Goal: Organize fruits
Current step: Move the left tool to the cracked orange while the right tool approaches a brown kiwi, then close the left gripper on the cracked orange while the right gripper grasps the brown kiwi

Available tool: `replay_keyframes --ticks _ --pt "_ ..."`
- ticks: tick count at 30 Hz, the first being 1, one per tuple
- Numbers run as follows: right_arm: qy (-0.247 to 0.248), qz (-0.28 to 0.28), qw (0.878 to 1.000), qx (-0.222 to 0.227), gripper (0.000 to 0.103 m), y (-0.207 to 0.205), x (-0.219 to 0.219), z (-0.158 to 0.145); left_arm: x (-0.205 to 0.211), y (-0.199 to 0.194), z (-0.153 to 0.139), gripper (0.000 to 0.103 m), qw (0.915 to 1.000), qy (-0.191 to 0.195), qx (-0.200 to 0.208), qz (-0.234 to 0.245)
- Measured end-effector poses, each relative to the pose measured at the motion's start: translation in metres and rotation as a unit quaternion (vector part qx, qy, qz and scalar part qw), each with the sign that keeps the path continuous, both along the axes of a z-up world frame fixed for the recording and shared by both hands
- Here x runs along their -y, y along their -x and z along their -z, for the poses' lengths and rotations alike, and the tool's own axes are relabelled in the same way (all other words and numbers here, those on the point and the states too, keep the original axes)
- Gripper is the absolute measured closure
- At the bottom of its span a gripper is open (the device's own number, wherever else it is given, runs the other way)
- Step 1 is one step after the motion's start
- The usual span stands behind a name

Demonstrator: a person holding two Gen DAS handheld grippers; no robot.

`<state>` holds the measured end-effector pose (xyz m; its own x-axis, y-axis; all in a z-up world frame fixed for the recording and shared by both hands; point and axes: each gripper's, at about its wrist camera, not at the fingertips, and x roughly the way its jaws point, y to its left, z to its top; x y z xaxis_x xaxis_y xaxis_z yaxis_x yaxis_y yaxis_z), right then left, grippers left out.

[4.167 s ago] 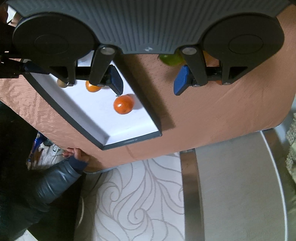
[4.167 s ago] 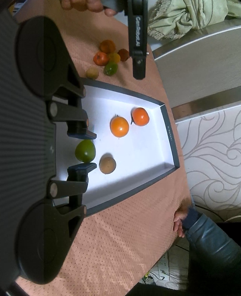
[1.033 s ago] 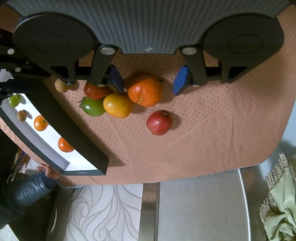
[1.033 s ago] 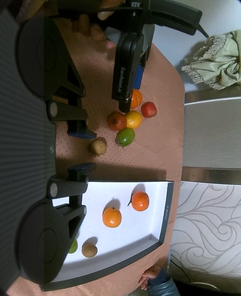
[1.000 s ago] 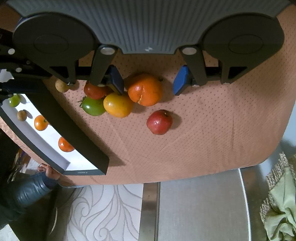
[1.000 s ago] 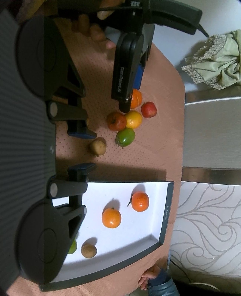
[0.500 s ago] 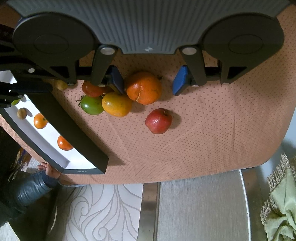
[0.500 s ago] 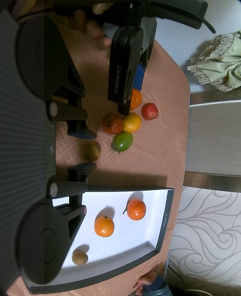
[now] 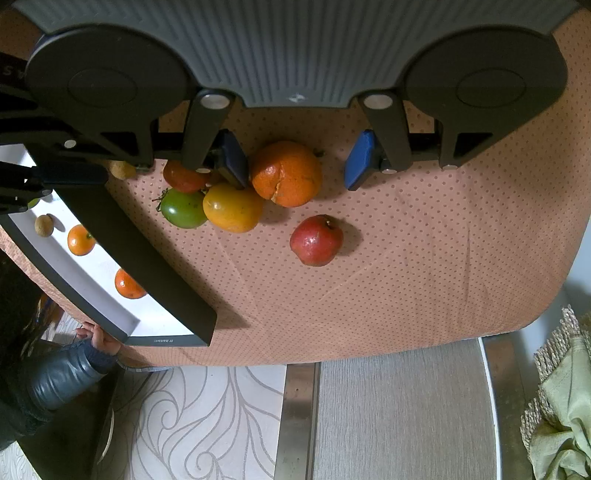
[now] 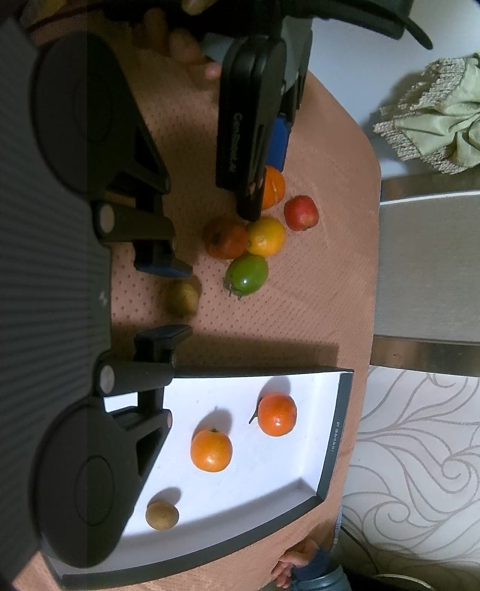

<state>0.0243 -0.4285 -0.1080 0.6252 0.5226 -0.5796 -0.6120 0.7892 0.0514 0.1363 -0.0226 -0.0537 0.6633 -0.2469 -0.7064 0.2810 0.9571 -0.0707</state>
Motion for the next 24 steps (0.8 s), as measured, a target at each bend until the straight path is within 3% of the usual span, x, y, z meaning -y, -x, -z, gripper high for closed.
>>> replay_keyframes --ticks 15,24 --pt "0.005 -0.004 1.000 -0.003 0.072 -0.0012 -0.0026 0.0042 0.0006 0.0010 -0.0010 0.040 1.0000 0.002 -0.001 0.001" --pt "0.012 -0.014 1.000 0.000 0.074 0.0008 -0.0032 0.0051 -0.0005 0.0039 -0.0020 0.058 0.9999 0.009 -0.003 0.010"
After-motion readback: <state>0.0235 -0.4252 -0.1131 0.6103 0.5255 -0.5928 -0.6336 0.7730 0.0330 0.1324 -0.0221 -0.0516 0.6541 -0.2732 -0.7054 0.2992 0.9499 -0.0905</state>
